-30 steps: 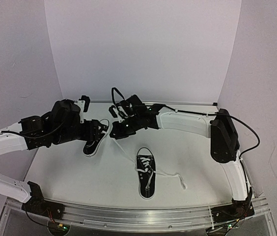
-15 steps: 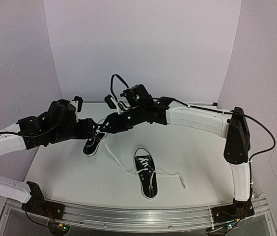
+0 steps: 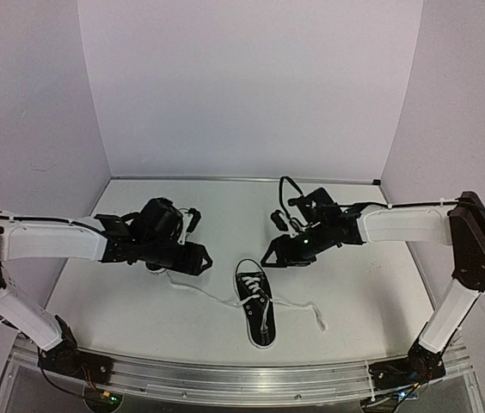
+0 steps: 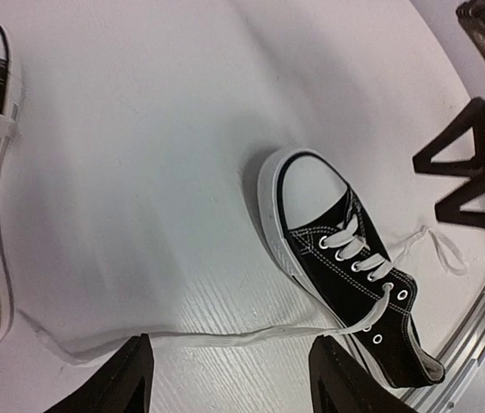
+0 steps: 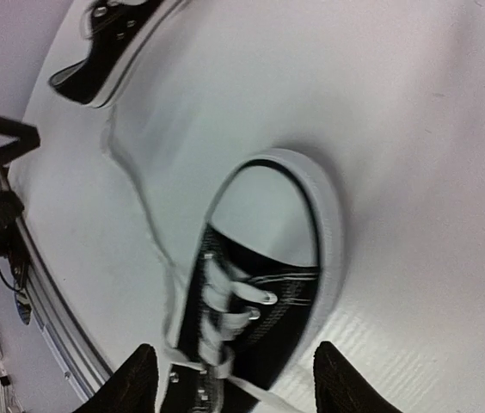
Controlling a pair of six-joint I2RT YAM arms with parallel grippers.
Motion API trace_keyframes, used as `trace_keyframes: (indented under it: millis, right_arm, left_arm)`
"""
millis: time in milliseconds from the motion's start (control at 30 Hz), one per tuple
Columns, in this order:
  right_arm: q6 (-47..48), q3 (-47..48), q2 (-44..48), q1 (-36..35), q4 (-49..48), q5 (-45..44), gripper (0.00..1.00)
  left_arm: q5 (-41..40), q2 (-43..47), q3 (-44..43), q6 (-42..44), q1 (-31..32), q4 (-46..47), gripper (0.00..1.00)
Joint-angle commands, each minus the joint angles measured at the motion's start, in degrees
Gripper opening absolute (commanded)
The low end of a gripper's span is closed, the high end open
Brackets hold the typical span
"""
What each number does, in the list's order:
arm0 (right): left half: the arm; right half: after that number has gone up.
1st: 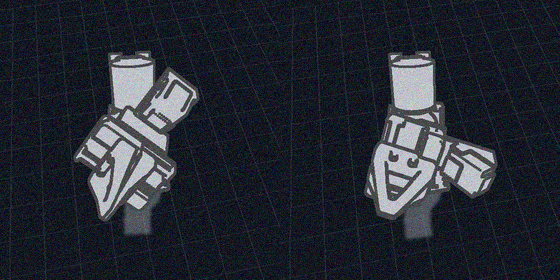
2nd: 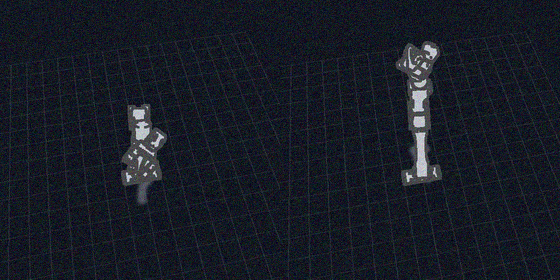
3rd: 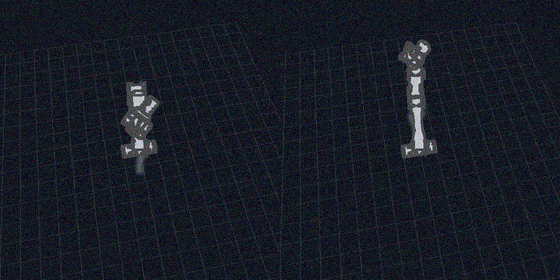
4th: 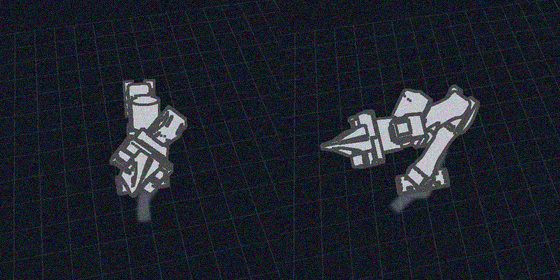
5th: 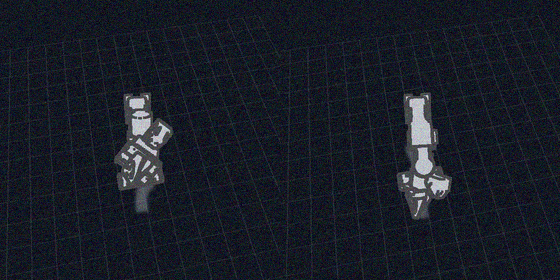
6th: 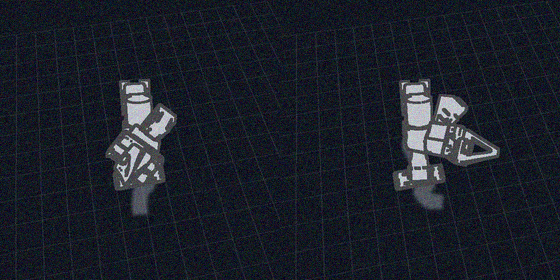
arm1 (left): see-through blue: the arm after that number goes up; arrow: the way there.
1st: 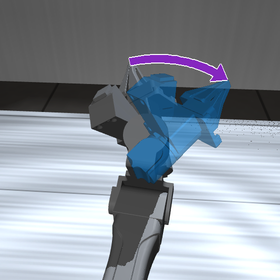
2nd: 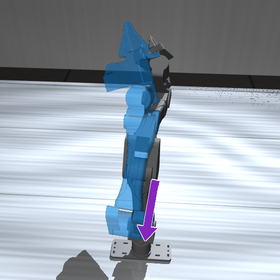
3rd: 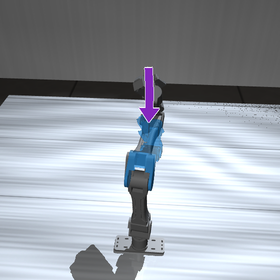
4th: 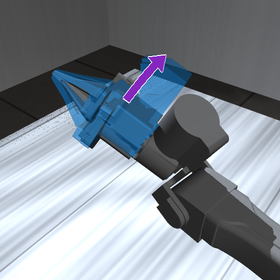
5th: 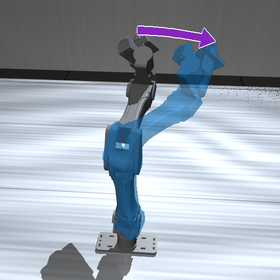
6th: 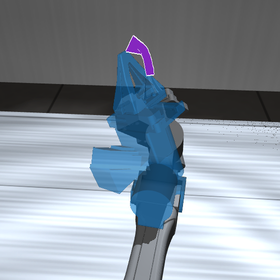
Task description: Tie the shoes
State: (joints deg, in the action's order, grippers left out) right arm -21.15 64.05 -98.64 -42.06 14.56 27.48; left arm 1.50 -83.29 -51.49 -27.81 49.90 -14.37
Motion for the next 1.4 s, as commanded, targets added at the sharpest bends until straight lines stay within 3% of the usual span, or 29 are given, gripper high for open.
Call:
trace_keyframes:
  millis: [0,433,700,967,1200,1367]
  right_arm:
    - [0.1,-4.2,-1.2,0.2,-6.0,1.8,0.55]
    - [-2.7,-9.4,-6.0,0.4,-17.0,8.8,0.47]
    - [-3.0,-5.0,-9.8,0.3,-18.1,9.3,0.39]
    - [-3.7,4.4,-16.3,0.5,-17.8,9.2,0.36]
    - [-4.0,12.8,-20.7,2.4,-16.6,8.0,0.36]
    - [-3.5,13.6,-18.0,2.6,-14.7,7.3,0.47]
  left_arm:
    - [8.4,-7.8,-5.1,0.0,0.4,8.7,0.58]
    - [16.9,-23.9,-8.7,-3.7,1.9,19.0,0.60]
    - [16.6,-27.4,-11.6,-5.0,-0.2,21.5,0.34]
    - [17.8,-28.1,-15.5,-3.5,-5.1,19.8,0.19]
    - [19.0,-30.7,-18.8,-2.0,-7.8,18.2,0.17]
    - [19.7,-29.6,-19.5,-0.2,-10.2,16.6,0.24]
